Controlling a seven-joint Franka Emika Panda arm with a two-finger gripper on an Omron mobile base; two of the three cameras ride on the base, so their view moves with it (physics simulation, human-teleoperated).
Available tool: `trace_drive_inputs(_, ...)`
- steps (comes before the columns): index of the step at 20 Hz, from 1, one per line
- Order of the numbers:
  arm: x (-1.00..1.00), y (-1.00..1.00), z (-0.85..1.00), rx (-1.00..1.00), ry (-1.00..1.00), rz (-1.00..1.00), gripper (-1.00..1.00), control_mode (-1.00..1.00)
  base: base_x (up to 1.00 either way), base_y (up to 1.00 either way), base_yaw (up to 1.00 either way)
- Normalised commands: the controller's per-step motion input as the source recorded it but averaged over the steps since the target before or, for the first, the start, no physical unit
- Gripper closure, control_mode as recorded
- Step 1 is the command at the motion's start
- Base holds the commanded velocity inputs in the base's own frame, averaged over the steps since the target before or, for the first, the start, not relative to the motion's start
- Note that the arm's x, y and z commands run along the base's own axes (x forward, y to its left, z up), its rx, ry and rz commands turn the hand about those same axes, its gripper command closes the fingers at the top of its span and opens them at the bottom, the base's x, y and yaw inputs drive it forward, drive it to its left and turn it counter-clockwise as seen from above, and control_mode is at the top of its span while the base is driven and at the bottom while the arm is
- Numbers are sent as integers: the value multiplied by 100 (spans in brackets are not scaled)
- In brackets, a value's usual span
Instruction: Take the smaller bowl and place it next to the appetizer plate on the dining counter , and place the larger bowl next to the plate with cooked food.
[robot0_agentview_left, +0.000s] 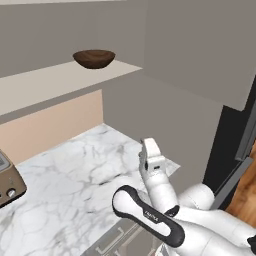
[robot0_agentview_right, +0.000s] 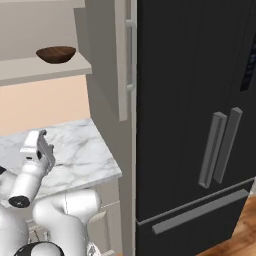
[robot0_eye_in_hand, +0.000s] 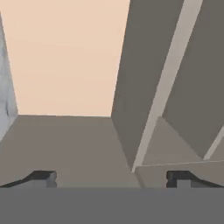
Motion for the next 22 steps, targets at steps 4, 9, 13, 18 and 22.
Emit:
trace_drive_inputs(4, 0, 3, 64, -71, -63, 0, -100, -100, 0, 0, 0)
trace_drive_inputs(9, -15, 4, 100, -23, -22, 0, -100, -100, 0, 0, 0)
trace_drive_inputs(13, -29, -19, 100, 51, 1, -6, -100, -100, 0, 0, 0)
trace_drive_inputs(18, -51, -35, 100, 58, 46, -8, -100, -100, 0, 0, 0)
trace_drive_inputs(22, -57, -22, 100, 21, 54, 0, -100, -100, 0, 0, 0)
